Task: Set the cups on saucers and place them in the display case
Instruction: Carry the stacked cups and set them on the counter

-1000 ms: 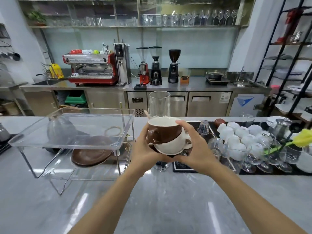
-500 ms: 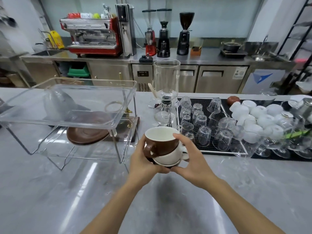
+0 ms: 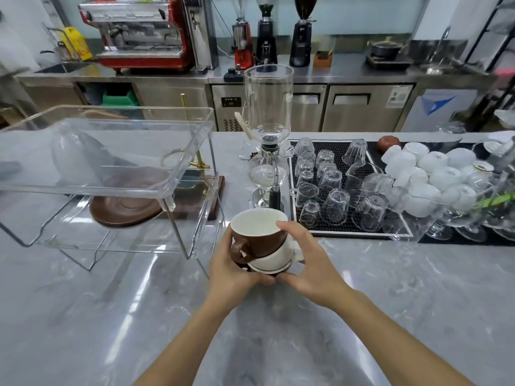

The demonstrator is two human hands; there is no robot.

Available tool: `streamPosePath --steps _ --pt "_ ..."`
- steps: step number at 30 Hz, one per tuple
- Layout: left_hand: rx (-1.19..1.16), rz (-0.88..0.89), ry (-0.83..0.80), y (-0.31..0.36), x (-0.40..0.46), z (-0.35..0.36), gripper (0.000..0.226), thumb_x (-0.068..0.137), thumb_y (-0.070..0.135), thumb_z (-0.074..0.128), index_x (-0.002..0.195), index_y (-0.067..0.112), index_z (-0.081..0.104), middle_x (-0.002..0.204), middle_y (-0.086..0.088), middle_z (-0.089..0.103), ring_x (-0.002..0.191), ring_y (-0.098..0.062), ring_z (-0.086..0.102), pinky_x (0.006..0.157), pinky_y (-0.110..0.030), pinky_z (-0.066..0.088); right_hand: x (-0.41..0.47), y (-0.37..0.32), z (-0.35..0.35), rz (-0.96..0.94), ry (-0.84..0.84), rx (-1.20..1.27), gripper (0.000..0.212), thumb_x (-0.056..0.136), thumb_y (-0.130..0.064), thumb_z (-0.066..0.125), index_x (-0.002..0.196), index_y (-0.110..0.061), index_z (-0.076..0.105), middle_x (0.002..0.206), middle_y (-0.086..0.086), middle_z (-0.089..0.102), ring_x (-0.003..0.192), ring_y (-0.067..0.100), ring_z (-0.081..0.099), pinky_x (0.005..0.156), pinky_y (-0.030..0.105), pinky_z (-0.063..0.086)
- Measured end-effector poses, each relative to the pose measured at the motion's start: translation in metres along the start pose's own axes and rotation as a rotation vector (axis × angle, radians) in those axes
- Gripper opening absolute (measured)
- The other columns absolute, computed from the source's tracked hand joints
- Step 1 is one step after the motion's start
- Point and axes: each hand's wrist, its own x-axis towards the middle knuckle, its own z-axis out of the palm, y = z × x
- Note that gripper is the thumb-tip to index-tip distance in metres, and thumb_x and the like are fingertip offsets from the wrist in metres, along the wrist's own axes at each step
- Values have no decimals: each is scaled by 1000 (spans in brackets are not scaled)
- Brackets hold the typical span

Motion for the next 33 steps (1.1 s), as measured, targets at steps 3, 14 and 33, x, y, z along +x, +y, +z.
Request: streamPosePath --steps 3,14,33 --pt "2 -11 -6 -3 1 1 106 32 -14 89 123 32 60 108 6 77 98 -12 73 72 -21 57 0 4 1 4 -4 7 97 64 0 81 134 -49 34 141 -17 37 127 -13 36 104 4 25" --pt "93 -37 -29 -15 9 0 114 33 -10 92 131 36 55 111 9 76 103 -13 73 86 -41 62 3 13 1 15 -11 2 98 67 -7 80 131 -61 30 143 -15 35 127 -15 34 105 4 24" --pt "272 18 -68 -30 -10 -1 95 57 25 96 140 21 52 126 9 69 114 -1 67 87 -13 52 -8 16 0 84 -63 -97 104 76 -27 81 141 -68 10 161 -10 16 147 3 18 115 23 23"
